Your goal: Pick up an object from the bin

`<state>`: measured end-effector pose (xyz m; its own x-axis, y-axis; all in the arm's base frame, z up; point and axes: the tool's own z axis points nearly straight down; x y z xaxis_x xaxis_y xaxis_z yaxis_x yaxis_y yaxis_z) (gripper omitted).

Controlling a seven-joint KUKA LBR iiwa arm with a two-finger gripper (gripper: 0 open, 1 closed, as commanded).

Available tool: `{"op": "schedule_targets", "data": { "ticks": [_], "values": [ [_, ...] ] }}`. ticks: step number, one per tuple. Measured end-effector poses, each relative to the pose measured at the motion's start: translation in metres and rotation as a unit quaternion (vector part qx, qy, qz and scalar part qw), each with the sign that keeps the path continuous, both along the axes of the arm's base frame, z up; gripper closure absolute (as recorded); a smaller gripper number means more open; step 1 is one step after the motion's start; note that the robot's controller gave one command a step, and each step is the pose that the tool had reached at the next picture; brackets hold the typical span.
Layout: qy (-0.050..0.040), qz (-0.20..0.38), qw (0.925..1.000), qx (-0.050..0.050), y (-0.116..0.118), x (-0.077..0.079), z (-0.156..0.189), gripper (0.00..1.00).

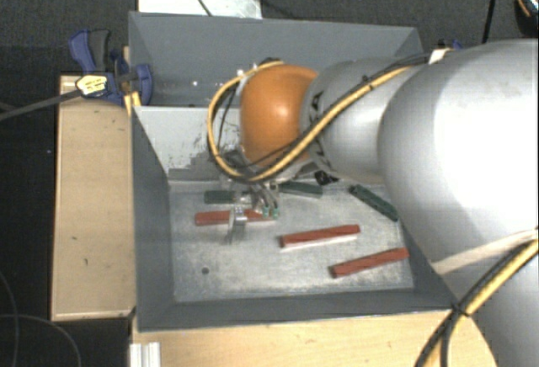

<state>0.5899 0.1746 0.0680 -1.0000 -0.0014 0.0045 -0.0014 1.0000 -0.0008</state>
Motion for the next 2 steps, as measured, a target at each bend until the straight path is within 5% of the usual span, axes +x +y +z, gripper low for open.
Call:
{"op": "schedule_targets", "data": {
  "ticks": [1, 2],
  "values": [
    [-0.0032, -0.002, 1.0000, 0.001, 0.001, 0.002, 0.005, 1.00],
    [-0.0079, 0.027, 0.9996, 0.002, -0.004, -0.001, 0.170, 1.00]
  ]
}}
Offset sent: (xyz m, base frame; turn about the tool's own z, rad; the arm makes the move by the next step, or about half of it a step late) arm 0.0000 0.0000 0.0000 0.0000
